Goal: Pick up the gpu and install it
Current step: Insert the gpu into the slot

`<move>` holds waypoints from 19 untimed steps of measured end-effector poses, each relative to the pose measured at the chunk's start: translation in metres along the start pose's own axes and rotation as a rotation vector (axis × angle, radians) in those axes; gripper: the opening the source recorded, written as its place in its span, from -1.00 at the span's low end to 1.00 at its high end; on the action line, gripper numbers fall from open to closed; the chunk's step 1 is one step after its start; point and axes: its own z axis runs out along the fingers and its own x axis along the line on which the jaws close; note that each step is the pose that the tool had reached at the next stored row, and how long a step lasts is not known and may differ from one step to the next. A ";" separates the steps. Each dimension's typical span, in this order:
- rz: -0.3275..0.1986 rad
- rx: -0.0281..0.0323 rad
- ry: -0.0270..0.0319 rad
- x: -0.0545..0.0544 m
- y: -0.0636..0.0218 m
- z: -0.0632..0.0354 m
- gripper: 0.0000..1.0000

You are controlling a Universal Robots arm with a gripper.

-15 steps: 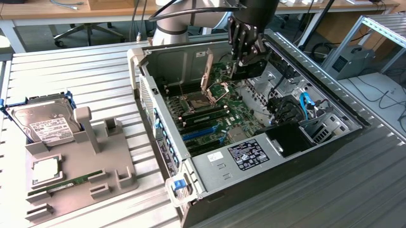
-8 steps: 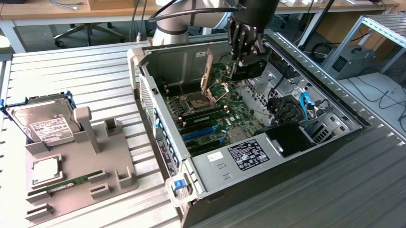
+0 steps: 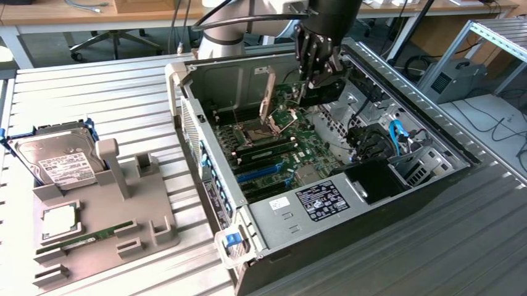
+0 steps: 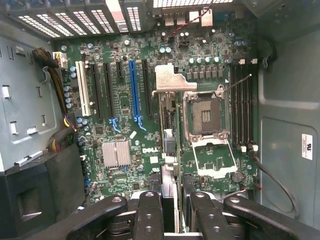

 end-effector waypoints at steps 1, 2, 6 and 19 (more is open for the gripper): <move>0.000 0.0000 -0.0001 0.001 0.0005 0.0013 -0.46; 0.000 0.0000 -0.0001 0.001 0.0009 0.0021 -0.46; 0.000 0.0000 0.0000 0.003 0.0020 0.0045 -0.46; 0.000 0.0000 0.0000 0.004 0.0038 0.0072 -0.46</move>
